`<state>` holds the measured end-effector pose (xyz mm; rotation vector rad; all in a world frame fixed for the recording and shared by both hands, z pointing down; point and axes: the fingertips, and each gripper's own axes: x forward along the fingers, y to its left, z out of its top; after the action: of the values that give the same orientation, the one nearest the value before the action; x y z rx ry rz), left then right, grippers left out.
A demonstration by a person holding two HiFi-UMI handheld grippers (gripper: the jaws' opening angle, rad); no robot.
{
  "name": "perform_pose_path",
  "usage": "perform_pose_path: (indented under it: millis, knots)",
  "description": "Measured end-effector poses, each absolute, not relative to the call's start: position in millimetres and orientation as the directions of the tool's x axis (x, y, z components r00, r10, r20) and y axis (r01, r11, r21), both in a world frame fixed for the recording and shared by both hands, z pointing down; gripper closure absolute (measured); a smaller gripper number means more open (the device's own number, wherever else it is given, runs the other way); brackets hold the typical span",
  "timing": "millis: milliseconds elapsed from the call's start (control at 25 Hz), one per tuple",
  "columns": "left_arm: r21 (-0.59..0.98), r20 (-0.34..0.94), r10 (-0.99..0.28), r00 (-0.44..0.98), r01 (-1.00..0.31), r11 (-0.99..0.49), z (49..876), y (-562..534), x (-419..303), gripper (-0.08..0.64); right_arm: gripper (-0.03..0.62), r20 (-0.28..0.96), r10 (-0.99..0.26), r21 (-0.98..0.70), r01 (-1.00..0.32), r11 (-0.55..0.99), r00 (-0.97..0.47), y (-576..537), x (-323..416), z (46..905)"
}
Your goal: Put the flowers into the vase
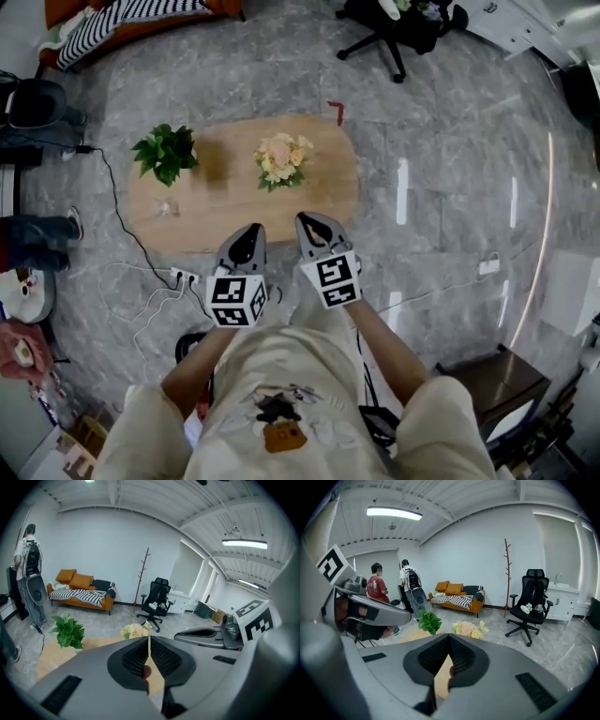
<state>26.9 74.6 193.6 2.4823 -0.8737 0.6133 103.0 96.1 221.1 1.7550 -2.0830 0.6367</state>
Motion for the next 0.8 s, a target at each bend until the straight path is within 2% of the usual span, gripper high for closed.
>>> perform_pose_path:
  millis: [360, 800]
  knots:
    - [0.274, 0.519, -0.479, 0.708, -0.669, -0.691, 161, 100, 19, 0.537, 0.588, 0.488, -0.857, -0.188, -0.979, 0.082, -0.165, 125, 86, 176]
    - [0.276, 0.495, -0.526, 0.692, -0.699, -0.659, 146, 129, 12, 0.537, 0.588, 0.402, -0.908, -0.16, -0.986, 0.055, -0.116, 153, 67, 144]
